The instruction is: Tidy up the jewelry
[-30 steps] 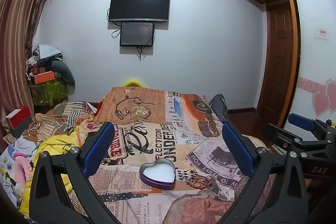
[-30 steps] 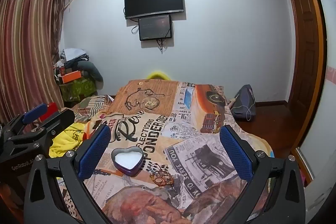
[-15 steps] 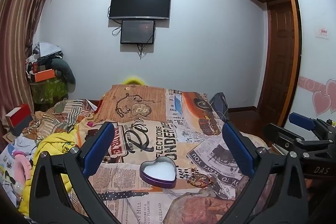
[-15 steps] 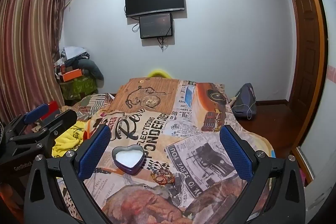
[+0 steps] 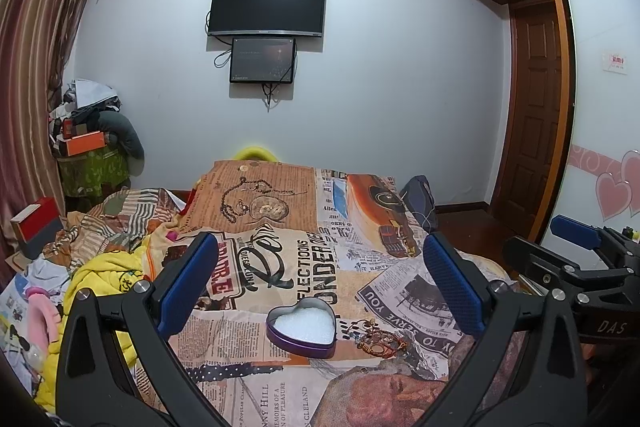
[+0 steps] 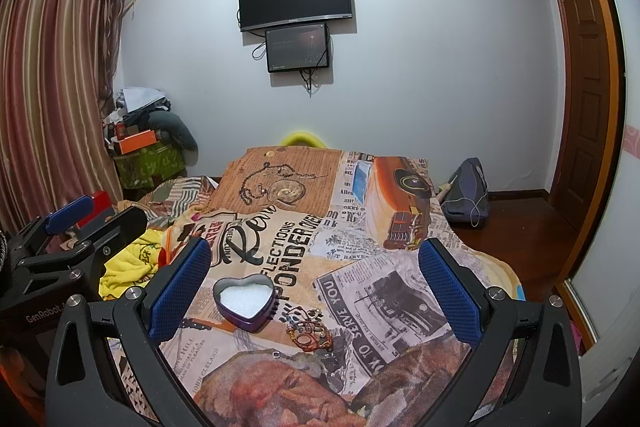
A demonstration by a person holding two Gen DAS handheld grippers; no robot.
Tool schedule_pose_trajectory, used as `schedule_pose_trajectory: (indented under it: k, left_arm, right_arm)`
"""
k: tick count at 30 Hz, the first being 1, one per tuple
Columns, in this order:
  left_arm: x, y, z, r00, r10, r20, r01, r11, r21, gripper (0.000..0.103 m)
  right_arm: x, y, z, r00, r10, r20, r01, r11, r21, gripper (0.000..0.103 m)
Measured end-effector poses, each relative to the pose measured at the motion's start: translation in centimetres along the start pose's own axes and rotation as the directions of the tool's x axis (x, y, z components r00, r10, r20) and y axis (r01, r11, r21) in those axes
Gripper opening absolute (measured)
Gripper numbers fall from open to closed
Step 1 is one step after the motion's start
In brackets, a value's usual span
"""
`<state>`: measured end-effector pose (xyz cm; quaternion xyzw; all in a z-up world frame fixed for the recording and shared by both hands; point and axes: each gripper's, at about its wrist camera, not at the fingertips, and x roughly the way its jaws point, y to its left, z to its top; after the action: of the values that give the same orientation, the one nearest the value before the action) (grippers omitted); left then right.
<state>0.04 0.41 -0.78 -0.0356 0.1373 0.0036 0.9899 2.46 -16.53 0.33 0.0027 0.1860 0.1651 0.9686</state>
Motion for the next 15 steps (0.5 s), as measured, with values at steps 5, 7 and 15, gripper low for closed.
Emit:
schedule_pose_trajectory:
  k: [5,7,15]
  left_arm:
    - [0.00,-0.01,-0.04,1.000,0.000,-0.002,0.000,1.000,0.002,0.103]
    - [-0.05,0.02,-0.02,1.000,0.000,-0.002,0.000,1.000,0.002,0.103]
    - [0.05,-0.05,0.14,1.000,-0.002,-0.006,0.002,1.000,0.000,0.103]
  right_arm:
    - [-0.02,0.04,0.02,1.000,0.000,0.000,0.000,1.000,0.003,0.103]
    - [-0.01,0.09,0.05,1.000,0.000,-0.001,0.000,1.000,0.001,0.103]
    - [-0.04,0.01,0.13,1.000,-0.001,-0.001,0.001,1.000,-0.001,0.103]
